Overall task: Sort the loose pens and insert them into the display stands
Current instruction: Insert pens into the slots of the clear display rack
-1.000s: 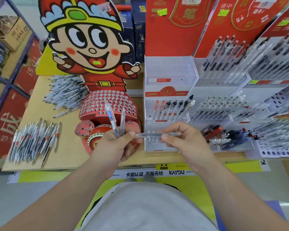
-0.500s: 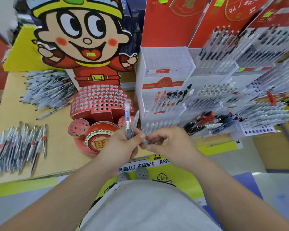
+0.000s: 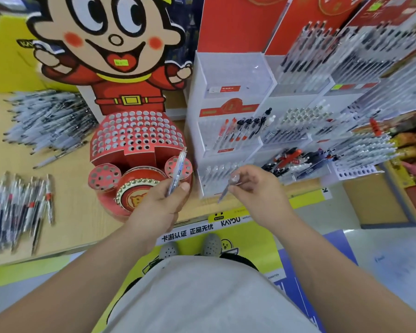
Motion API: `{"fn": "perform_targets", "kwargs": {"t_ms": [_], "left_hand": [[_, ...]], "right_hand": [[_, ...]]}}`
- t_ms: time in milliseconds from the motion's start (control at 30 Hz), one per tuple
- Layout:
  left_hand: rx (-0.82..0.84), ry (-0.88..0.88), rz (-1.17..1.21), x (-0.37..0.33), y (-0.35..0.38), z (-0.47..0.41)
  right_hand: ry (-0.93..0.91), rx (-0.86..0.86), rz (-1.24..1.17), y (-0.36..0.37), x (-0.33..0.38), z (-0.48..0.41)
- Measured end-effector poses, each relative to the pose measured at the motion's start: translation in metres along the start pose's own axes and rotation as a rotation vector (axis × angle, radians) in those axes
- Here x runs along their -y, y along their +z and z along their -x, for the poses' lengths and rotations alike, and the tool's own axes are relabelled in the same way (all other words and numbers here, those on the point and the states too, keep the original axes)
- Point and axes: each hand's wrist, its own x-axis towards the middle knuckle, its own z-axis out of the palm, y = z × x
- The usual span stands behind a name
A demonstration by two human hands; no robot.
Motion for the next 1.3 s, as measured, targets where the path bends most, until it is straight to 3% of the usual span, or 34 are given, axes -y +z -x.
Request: {"fn": "perform_targets", "kwargs": {"t_ms": [200,367,767,1300], "left_hand": [[-0.069,-0.043,0.07,0.0,-0.01,0.007],[-0.085,0.045,0.072,0.0,-0.011,0.003],[-0.118,0.079,0.08,0.003,-0.012,-0.002],[-0.116,0.106,-0.046,0.0,-0.018,0.0]], "right_hand": [[-0.027,-0.07,-0.06,0.02,-0.003,-0.018],[-0.045,-0.123,-0.044,0.028,-0.01,-0.031],[-0.169,-0.119,0.199,0.037,-0.024,-0.048],[-0.1,-0.163,0.263,0.035,-0.025,-0.041]]}}
